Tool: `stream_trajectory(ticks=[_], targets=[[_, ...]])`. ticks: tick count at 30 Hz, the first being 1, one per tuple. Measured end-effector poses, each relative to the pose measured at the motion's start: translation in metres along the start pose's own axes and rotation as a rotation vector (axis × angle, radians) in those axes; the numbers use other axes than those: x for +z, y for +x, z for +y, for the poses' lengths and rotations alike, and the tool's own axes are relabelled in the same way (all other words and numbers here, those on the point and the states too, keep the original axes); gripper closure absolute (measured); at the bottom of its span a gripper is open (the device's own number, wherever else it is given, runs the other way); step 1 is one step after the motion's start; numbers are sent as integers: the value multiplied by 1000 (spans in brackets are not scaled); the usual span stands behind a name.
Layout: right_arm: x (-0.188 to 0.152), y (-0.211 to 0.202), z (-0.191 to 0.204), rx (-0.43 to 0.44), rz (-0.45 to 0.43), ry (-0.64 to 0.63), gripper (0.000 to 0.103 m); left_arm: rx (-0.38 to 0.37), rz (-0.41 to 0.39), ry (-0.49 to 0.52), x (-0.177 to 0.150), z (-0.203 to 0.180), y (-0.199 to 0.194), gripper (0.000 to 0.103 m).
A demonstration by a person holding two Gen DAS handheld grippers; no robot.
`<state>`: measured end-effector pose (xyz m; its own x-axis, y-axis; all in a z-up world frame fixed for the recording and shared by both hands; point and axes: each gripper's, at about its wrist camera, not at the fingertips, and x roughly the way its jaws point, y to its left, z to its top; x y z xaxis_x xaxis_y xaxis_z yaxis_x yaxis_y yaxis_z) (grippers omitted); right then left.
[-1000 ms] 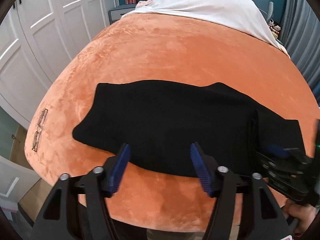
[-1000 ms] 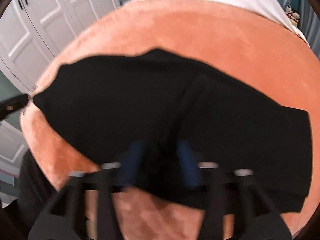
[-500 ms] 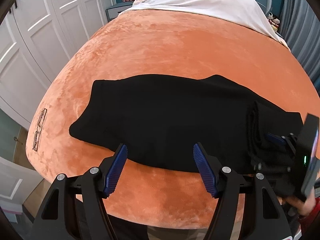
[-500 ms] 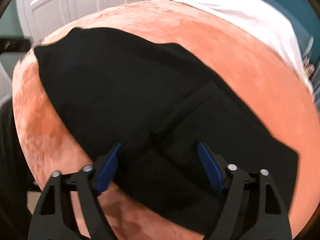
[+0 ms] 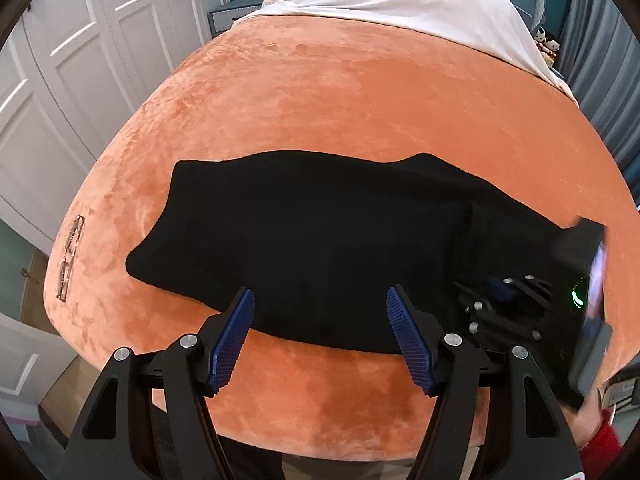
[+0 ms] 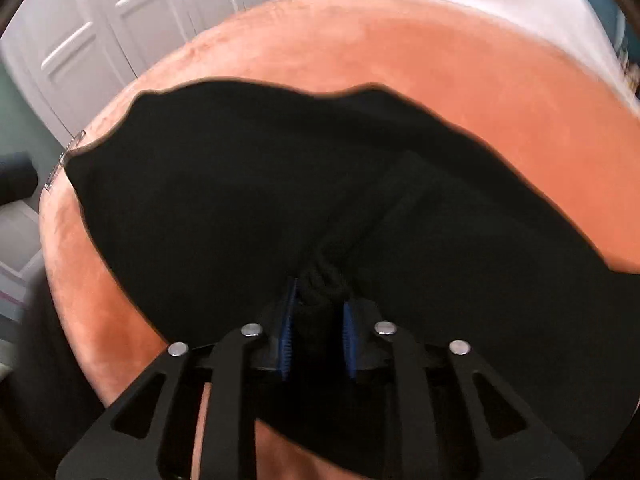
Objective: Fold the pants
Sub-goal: 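Fold the pants end over with the left tool while the right tool holds the pants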
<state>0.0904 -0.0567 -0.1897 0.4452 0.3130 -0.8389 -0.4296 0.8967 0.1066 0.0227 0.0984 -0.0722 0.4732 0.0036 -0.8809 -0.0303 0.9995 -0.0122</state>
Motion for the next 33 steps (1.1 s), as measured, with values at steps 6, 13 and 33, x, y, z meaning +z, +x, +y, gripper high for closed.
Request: stream_trajectory(ticks=[6, 13, 33], targets=[[-17, -93, -57, -7, -143, 238, 62, -4, -6, 7, 11, -10, 7, 31], [-123, -101, -208, -119, -46, 679, 100, -15, 0, 13, 15, -30, 13, 31], [-47, -120, -77, -118, -34, 389, 82, -62, 130, -577, -7, 128, 74, 24]])
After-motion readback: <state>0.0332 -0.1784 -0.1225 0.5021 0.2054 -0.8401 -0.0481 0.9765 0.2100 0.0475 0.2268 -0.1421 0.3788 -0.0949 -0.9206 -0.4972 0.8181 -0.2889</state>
